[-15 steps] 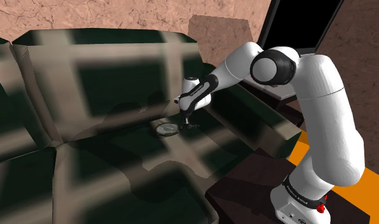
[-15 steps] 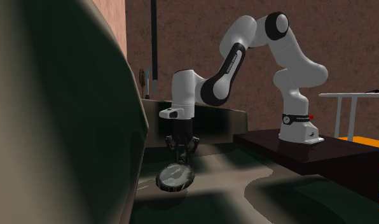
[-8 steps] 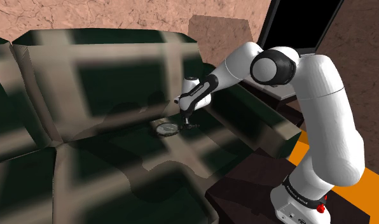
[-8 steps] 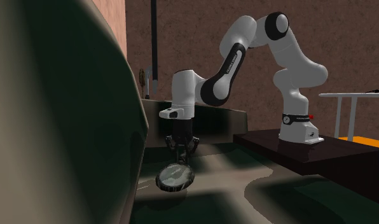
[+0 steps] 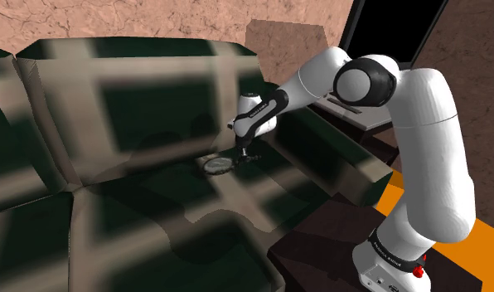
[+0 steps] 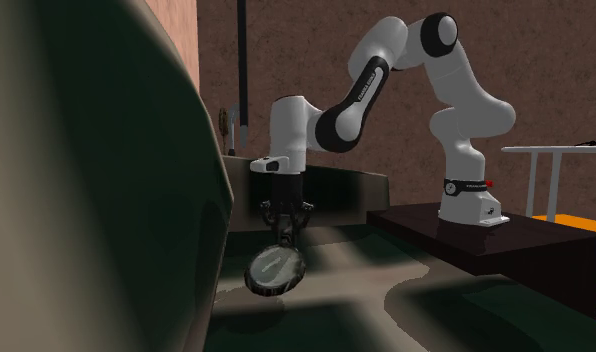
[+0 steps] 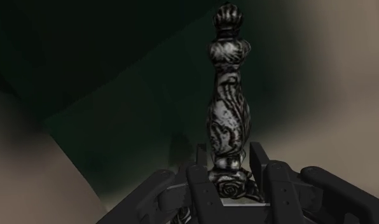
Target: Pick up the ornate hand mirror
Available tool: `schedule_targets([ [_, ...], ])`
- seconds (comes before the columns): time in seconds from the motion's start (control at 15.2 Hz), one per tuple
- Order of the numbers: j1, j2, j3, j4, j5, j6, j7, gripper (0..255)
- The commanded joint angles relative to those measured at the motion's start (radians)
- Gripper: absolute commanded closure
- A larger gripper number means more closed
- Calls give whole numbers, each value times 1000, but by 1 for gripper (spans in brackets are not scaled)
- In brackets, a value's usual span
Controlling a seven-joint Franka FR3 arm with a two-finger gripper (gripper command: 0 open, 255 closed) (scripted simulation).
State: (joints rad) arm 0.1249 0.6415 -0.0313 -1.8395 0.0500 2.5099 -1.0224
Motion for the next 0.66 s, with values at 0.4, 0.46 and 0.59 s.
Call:
schedule_targets([
  [0.4, 3, -81, -4, -9, -4, -72, 4, 255],
  [0.46, 3, -91, -4, -9, -5, -82, 5, 255],
  [0.59, 3, -92, -4, -9, -5, -83, 5, 255],
])
